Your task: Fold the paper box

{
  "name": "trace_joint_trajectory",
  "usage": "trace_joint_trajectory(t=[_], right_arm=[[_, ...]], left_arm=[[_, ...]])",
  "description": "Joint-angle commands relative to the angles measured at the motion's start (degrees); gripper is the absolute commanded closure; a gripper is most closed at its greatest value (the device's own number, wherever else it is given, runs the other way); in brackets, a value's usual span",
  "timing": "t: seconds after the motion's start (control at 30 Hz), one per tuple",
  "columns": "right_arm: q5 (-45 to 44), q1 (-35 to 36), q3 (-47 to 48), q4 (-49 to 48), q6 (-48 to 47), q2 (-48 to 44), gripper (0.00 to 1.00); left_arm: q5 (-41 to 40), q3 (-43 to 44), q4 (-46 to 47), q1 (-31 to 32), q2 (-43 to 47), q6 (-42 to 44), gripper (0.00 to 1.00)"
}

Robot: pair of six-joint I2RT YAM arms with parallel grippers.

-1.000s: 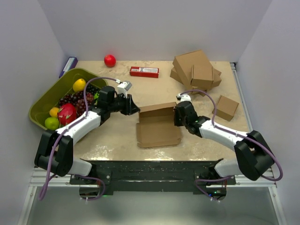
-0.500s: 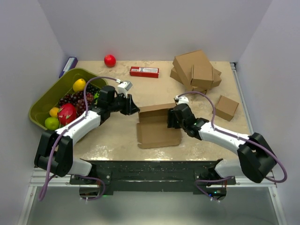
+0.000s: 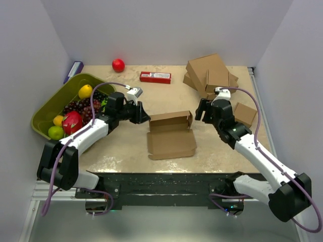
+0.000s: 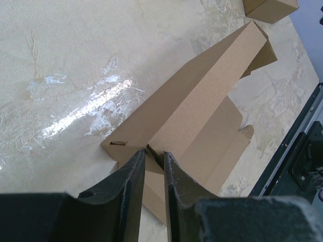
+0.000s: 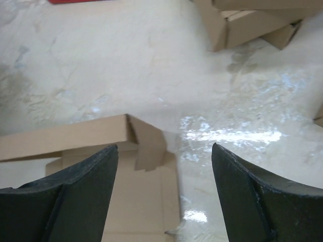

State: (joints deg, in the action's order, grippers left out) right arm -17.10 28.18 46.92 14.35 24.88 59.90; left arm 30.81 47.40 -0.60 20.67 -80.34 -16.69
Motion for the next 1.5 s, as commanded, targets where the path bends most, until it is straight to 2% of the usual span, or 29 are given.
trace_joint_trajectory(t=[0.0,0.13,0.33,0.47,0.93,1.47], right_arm=[[0.6,-3.4,-1.6,-3.3,-1.4,3.7,0.25],[3.8,-5.1,-5.7,-8.3,0.6,7.3,0.29],[12.1,-5.1,-9.7,-17.7,-1.7,10.0,0.28],[13.1,-5.0,-11.4,-21.5,-3.0,10.2,0.27],[15.6,-5.1,-15.2,-28.5,-7.6,11.2,0.26],[18.9,-5.0,-16.9,-34.5,-9.5,11.9,0.31]], left_arm=[[-2.0,0.4,-3.8,0.4,0.0,2.4,0.75],[-2.0,0.4,-3.8,0.4,0.0,2.5,0.75],[-1.6,0.4,-3.7,0.4,-0.2,2.4,0.75],[-1.5,0.3,-3.7,0.4,0.1,2.4,0.75],[-1.5,0.4,-3.9,0.4,0.0,2.6,0.75],[-1.4,0.8,-4.3,0.4,-0.6,2.7,0.75]])
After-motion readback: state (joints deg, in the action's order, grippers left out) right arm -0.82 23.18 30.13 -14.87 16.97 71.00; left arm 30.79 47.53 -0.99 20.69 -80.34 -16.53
